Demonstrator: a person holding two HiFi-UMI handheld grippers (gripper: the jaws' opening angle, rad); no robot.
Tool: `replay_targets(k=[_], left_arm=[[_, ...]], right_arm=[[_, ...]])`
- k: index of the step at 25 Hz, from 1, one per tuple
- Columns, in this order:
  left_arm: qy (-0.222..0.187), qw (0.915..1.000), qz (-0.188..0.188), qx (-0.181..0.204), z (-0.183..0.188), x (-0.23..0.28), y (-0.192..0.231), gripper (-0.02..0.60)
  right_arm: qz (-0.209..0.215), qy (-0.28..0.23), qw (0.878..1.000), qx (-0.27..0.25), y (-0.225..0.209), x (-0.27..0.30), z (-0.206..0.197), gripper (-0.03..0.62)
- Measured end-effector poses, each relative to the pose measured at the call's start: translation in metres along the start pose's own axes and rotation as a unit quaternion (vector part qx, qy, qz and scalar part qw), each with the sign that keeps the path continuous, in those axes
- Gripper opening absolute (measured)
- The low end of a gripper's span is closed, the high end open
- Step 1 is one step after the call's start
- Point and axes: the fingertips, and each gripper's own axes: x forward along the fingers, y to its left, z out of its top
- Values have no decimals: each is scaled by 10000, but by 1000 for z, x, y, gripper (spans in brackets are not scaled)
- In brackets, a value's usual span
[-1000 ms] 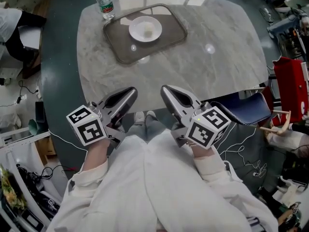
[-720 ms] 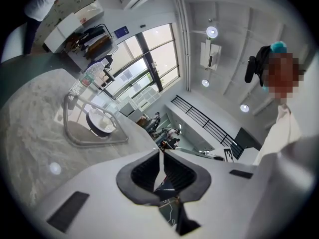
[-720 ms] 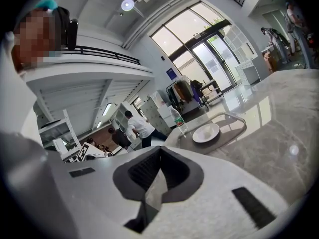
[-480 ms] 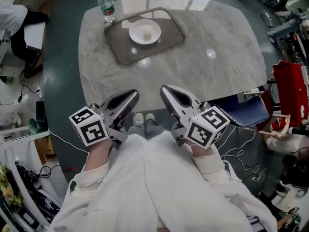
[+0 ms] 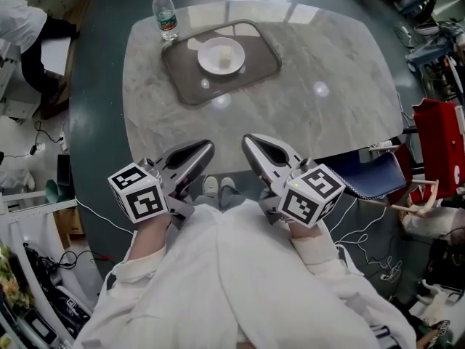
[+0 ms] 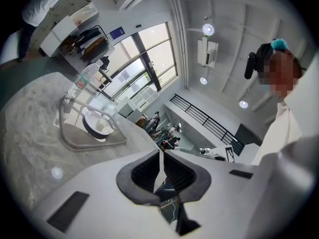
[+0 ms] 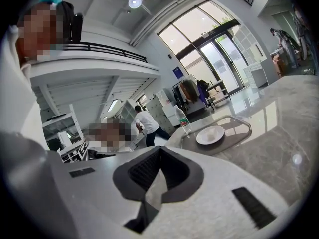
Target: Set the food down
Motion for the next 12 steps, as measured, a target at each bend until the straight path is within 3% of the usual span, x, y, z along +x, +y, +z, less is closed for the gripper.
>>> replay_targets(k=[12], left_arm=[[-12, 10000, 31, -9, 1, 5, -2, 35]], right_arm=[[119, 85, 9998, -168, 0, 1, 3, 2]])
